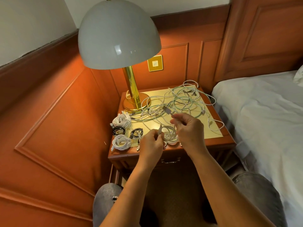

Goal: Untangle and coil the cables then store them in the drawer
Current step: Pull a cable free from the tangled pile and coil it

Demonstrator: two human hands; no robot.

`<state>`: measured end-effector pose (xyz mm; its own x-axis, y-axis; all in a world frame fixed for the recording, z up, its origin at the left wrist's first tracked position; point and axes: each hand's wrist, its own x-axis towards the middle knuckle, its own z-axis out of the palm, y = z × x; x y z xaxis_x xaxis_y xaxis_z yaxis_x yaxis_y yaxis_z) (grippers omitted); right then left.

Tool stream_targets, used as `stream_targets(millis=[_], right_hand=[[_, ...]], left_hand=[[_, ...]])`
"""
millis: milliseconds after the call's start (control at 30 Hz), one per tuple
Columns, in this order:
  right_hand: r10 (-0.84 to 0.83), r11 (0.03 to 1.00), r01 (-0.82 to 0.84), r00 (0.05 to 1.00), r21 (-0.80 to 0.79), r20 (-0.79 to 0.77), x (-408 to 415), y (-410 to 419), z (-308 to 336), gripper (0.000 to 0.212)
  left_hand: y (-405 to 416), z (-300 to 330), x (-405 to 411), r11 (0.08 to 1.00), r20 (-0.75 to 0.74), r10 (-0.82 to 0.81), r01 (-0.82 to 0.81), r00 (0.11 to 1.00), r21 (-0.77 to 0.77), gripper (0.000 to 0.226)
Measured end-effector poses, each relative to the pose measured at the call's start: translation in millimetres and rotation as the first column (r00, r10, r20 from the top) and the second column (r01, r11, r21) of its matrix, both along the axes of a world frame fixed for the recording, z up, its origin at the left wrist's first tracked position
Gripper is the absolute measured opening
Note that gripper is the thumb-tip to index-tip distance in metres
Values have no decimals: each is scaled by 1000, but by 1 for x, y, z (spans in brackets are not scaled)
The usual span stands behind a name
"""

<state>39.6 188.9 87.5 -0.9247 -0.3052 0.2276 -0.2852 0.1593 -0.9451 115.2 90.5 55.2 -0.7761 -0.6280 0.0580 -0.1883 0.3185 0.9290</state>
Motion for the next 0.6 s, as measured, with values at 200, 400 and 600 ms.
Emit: stream_targets(millis=[200,400,600], right_hand=[[16,946,45,983,321,-185,-20,-1,6,12],[103,921,-100,995,378,12,-29,9,4,22],[125,933,-201,959,299,255,-36,11,-8,25]], left_hand=[[-2,8,2,990,-1,-113,113,994,81,14],[-8,10,3,981,-20,-147,148,989,125,21],[-8,13,1,975,-23,-157,158,987,159,31]])
